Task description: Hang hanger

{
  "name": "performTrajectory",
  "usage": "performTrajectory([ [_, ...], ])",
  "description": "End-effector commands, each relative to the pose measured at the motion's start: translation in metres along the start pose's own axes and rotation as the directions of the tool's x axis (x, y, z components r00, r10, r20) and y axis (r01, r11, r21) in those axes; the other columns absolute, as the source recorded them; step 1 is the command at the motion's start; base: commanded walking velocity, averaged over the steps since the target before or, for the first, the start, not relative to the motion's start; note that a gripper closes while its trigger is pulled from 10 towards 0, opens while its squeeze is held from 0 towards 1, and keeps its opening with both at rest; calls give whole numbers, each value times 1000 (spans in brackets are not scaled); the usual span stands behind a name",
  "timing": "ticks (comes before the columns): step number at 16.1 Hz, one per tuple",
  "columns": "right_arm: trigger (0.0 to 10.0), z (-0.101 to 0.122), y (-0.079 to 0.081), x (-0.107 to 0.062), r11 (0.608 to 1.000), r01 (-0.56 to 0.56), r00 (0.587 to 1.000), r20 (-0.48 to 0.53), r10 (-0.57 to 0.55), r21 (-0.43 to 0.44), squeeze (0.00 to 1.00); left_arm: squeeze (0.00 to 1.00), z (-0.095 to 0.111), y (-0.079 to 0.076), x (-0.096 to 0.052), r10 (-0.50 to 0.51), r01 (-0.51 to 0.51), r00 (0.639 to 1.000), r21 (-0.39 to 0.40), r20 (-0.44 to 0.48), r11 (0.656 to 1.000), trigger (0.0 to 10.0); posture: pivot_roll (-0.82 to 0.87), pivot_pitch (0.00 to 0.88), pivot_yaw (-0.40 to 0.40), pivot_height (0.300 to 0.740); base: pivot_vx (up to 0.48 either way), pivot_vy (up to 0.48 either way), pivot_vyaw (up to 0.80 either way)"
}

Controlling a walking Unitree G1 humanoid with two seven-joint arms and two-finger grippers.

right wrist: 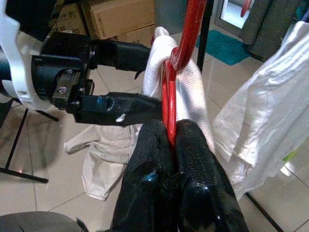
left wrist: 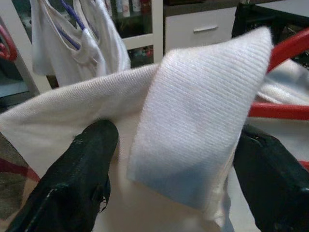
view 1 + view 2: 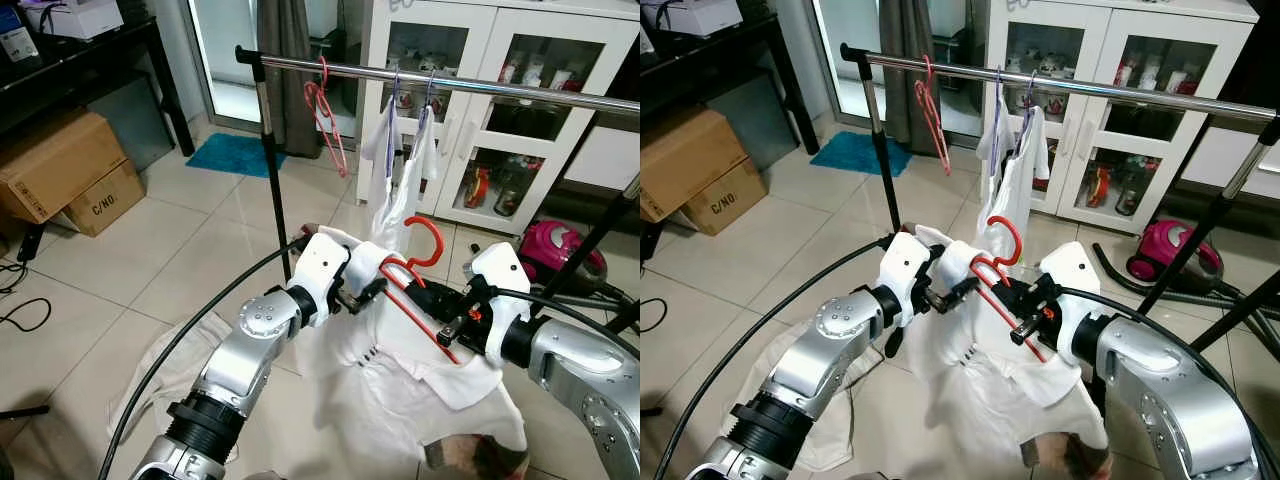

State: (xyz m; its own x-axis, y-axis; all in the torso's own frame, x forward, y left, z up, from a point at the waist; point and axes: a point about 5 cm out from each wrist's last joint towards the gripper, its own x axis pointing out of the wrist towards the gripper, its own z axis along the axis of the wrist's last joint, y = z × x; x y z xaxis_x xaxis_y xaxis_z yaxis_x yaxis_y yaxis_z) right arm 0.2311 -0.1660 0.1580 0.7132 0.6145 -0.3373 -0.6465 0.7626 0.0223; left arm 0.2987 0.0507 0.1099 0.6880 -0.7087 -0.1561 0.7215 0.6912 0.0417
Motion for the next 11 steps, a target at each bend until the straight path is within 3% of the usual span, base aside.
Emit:
performTrajectory([
  [1,10000,6,1,-3,1000,2,1000,25,-2,-3,0,0,7,1,2,-3,3,1000,15,28,1000,0,20,30,51,740,0,0,0],
  [5,10000,3,-2,-1,999,36,999,9,-36,14,0,0,7,-7,2,-25,24,999,26,44,999,0,26,32,51,740,0,0,0],
  [11,10000,4,-5,0,998,53,998,14,-54,28,0,0,4,-7,0,-18,17,999,23,36,1000,0,26,31,49,740,0,0,0],
])
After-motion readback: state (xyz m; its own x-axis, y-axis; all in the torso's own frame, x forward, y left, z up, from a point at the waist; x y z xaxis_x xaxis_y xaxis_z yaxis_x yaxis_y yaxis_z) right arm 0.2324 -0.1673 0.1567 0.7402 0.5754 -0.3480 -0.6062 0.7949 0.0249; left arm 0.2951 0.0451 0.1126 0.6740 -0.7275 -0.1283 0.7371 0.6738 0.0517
